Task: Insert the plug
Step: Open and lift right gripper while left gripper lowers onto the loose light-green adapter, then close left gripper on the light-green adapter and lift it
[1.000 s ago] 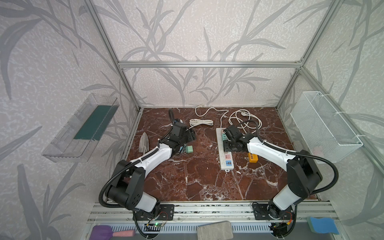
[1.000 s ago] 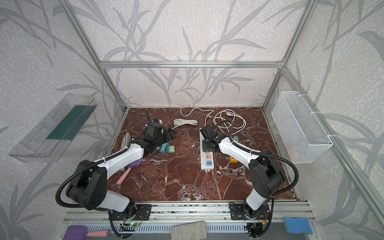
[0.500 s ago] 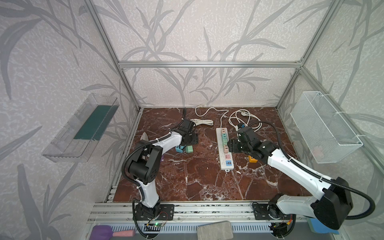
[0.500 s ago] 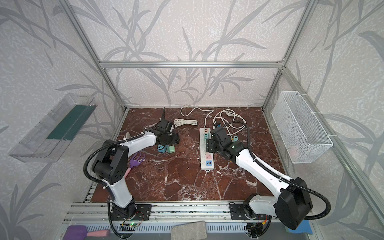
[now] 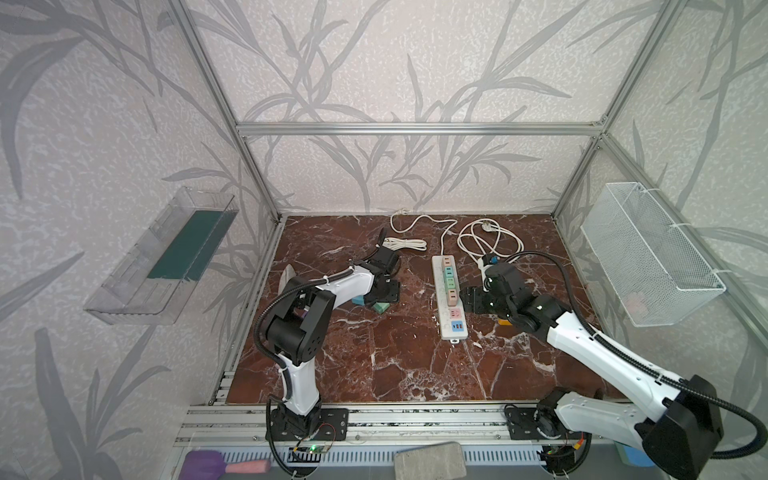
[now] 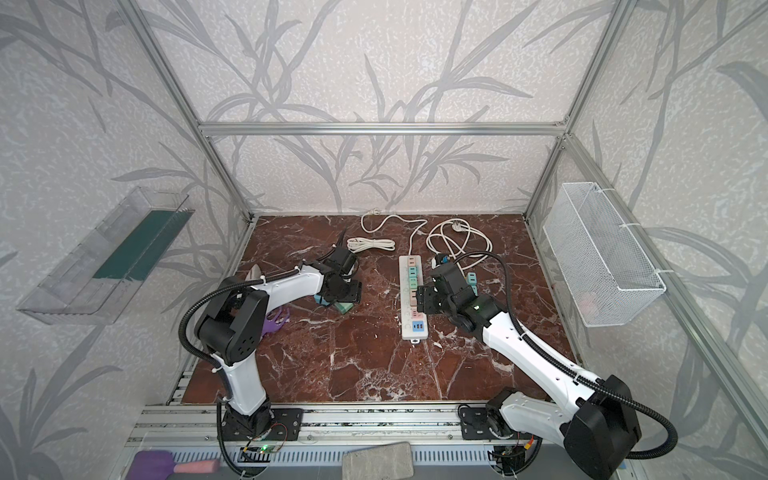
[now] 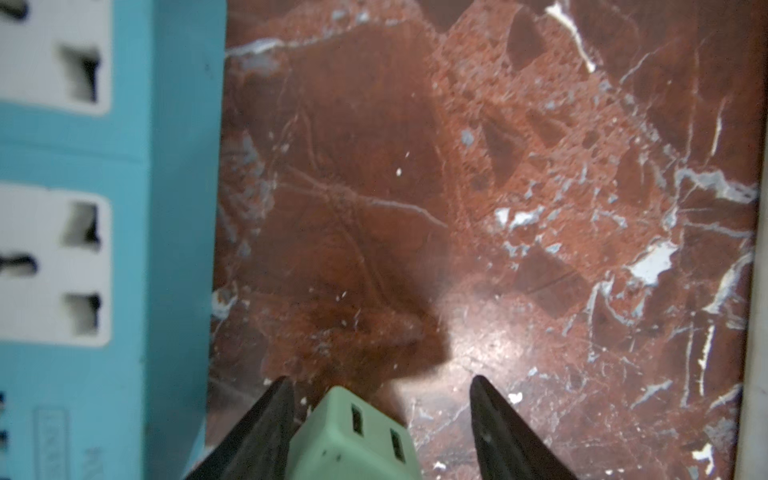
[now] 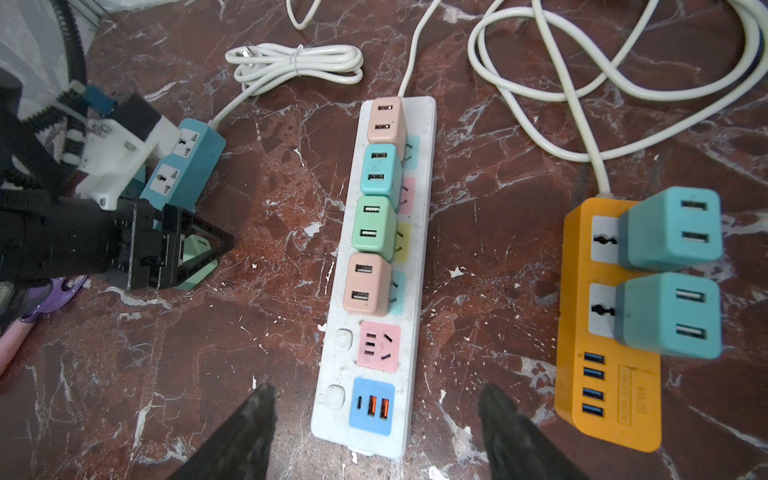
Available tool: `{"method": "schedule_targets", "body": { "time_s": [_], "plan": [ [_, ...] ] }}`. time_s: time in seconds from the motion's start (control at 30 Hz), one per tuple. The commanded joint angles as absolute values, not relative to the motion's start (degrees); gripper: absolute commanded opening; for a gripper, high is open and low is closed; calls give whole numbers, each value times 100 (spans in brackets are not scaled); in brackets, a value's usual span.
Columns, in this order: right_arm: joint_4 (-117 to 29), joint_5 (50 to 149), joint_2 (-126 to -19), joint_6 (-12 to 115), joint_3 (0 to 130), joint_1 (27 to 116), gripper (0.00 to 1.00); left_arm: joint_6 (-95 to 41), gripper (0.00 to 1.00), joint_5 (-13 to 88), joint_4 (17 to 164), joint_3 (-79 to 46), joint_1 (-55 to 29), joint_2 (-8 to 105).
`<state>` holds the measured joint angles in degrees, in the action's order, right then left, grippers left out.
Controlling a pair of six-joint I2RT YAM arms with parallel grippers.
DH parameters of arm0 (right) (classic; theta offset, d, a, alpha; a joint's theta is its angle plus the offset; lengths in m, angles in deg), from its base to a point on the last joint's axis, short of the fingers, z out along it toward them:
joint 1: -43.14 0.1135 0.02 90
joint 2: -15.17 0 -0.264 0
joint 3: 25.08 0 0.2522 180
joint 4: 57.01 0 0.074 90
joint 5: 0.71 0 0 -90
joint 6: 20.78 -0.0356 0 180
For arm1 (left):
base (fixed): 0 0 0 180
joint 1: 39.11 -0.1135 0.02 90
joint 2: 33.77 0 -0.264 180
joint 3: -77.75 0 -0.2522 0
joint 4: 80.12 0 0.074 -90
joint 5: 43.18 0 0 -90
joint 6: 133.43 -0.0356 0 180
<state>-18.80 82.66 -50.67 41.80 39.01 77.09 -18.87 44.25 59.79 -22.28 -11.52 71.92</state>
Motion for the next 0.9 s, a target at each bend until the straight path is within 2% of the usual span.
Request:
{"method": "schedule_targets", "body": {
  "time_s": [0.0,0.17,0.47,0.7,0.87],
  "plan": [
    [-2066,8392,-4999,4270,3827,7674,77,-1572,67,4431,5889,-2665,-1008,6727],
    [-2169,8547,-5065,4300,3827,7667,77,-1637,67,4534,5620,-2768,-728,6641],
    [-2233,8639,-4998,4250,3760,7669,77,-1979,67,5067,4869,-2219,-726,6955],
    [-2170,8641,-4877,4309,3667,7662,77,-2095,61,5006,4767,-2051,-727,7247],
    [-2145,8648,-4832,4310,3660,7658,77,-2077,60,4969,4670,-2274,-723,6946]
  ]
}}
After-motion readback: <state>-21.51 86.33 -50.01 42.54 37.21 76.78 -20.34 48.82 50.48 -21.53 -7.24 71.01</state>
